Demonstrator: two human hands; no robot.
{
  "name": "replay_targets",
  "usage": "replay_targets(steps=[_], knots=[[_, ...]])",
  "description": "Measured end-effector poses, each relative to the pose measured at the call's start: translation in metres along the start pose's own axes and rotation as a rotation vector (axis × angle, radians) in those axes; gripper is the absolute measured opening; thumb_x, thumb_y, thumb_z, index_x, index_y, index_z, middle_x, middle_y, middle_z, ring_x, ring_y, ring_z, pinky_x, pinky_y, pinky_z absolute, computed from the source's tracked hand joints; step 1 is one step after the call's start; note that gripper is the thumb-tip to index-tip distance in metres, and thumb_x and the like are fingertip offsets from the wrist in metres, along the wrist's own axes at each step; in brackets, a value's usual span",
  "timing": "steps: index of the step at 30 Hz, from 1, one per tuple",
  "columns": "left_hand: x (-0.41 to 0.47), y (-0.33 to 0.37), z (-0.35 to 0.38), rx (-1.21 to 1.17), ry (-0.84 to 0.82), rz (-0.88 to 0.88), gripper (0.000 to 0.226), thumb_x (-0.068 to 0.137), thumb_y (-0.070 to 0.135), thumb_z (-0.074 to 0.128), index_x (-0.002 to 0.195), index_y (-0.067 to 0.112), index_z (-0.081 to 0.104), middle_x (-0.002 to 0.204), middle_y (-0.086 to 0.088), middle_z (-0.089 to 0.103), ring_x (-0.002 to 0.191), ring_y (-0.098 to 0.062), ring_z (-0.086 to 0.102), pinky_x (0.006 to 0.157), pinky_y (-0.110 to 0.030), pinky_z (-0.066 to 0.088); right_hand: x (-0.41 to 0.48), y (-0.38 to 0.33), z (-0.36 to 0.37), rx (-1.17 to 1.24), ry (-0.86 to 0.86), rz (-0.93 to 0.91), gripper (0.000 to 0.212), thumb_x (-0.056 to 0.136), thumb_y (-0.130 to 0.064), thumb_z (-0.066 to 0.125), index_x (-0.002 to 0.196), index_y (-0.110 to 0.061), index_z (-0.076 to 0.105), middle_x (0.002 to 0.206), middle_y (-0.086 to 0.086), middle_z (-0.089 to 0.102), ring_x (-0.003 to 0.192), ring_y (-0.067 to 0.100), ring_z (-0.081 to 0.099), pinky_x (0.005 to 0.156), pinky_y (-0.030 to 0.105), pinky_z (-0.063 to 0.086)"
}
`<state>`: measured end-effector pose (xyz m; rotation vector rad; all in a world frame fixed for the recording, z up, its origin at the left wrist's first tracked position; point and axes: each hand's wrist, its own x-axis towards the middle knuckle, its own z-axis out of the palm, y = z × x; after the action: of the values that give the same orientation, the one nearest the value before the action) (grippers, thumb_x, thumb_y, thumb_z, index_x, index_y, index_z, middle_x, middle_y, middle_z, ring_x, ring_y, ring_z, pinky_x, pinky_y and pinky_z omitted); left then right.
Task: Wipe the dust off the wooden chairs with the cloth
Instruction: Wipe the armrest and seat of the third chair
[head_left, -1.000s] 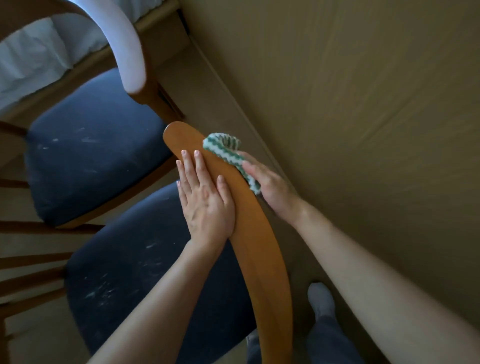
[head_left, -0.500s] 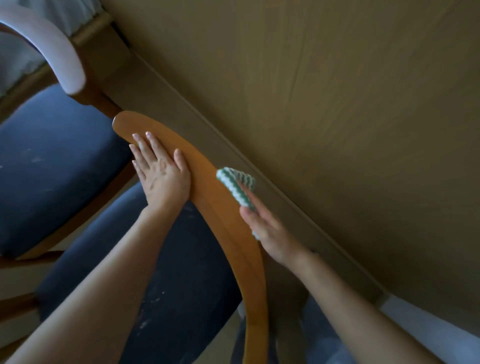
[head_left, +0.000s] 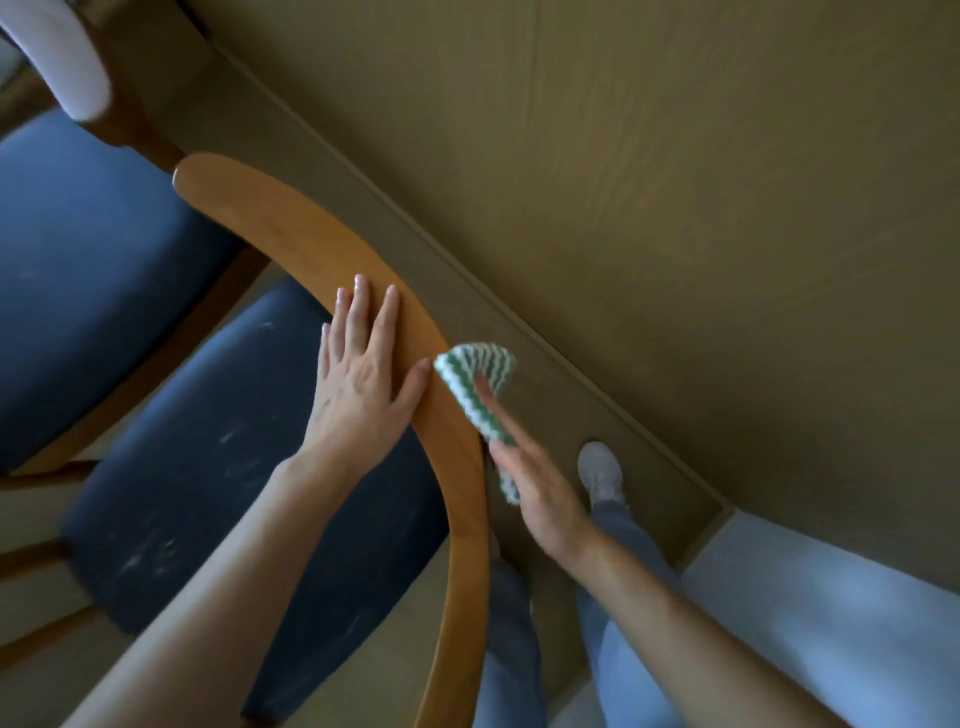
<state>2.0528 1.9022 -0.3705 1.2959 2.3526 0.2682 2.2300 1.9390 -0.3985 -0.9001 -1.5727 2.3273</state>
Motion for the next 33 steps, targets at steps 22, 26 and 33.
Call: replay_targets(steps=[22,26,33], knots=[[-0.037,0.007,0.005,-0.085,-0.051,0.014,0.072,0.094,0.032,0.051,0.151,0.019,0.009,0.158,-0.006,-0.011,0.145,-0.020,-0.012,0.118,-0.038,0.001,0.002,-0.007,0.012,-0.031,0.095,0.008,0.058,0.097,-0.017,0.049,0.147,-0.024,0.022,0.153,-0.007,0.027,0.137,0.001,0.027,0.110,0.014,0.027],[-0.043,0.005,0.005,-0.102,-0.055,-0.002,0.072,0.095,0.031,0.050,0.151,0.018,0.007,0.158,-0.005,-0.010,0.145,-0.019,-0.013,0.118,-0.039,0.001,-0.053,0.018,0.014,-0.082,0.131,0.103,0.048,0.098,-0.003,0.041,0.134,-0.033,0.033,0.139,-0.009,0.046,0.126,-0.006,0.043,0.105,0.015,0.035],[-0.069,0.002,0.006,-0.098,-0.112,-0.016,0.075,0.097,0.033,0.046,0.150,0.019,-0.005,0.157,-0.003,-0.016,0.144,-0.019,-0.015,0.119,-0.038,-0.002,-0.121,0.021,0.030,-0.104,0.126,0.323,0.037,0.097,-0.001,0.042,0.118,-0.030,0.052,0.113,-0.023,0.061,0.109,-0.008,0.056,0.087,0.007,0.043]])
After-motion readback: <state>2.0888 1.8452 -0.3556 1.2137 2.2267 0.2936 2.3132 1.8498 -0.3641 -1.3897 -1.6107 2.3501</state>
